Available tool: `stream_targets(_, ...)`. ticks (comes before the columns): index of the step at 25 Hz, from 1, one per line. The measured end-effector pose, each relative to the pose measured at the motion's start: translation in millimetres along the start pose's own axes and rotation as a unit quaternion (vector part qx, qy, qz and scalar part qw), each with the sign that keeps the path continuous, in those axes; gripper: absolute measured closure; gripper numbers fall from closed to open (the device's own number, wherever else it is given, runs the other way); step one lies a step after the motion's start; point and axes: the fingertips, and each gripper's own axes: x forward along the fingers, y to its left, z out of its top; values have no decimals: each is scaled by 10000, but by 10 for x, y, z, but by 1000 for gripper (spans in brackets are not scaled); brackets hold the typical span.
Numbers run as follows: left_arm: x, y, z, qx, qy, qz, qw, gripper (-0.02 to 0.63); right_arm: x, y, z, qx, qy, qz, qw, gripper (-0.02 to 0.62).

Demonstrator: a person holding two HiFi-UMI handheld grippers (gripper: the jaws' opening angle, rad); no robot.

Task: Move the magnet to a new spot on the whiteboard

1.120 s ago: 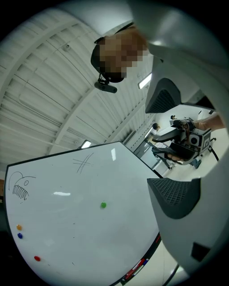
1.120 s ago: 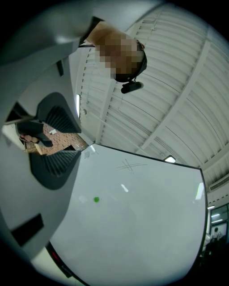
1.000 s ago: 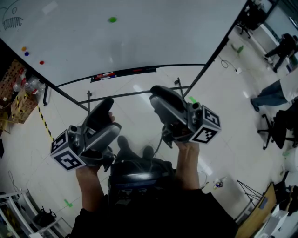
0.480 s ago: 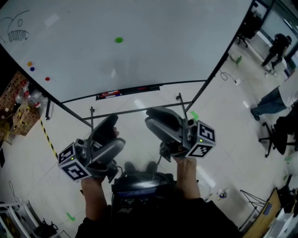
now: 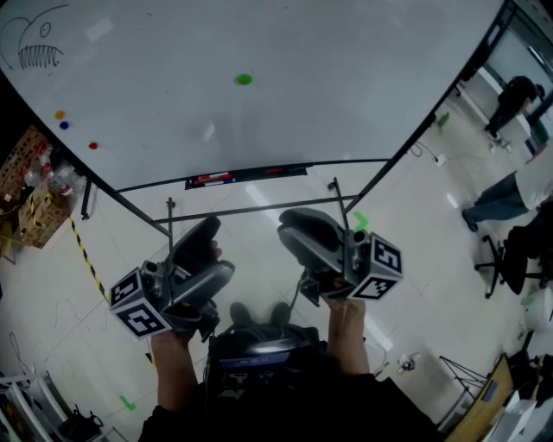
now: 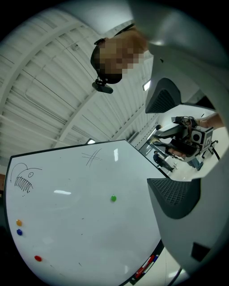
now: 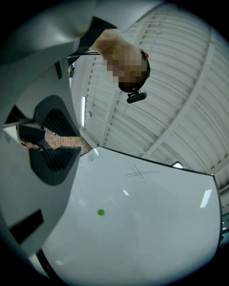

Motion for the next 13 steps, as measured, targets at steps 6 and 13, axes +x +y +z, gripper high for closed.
stream_targets(6,-32,37,-15,-67,-24,10,10000,161,-21,-13,-19,20,45,-54,10000,497)
stream_targets(13,-87,110,-39,-99,-78,80,9999,161,-44,-95,-123,140,107,-104,9998,499)
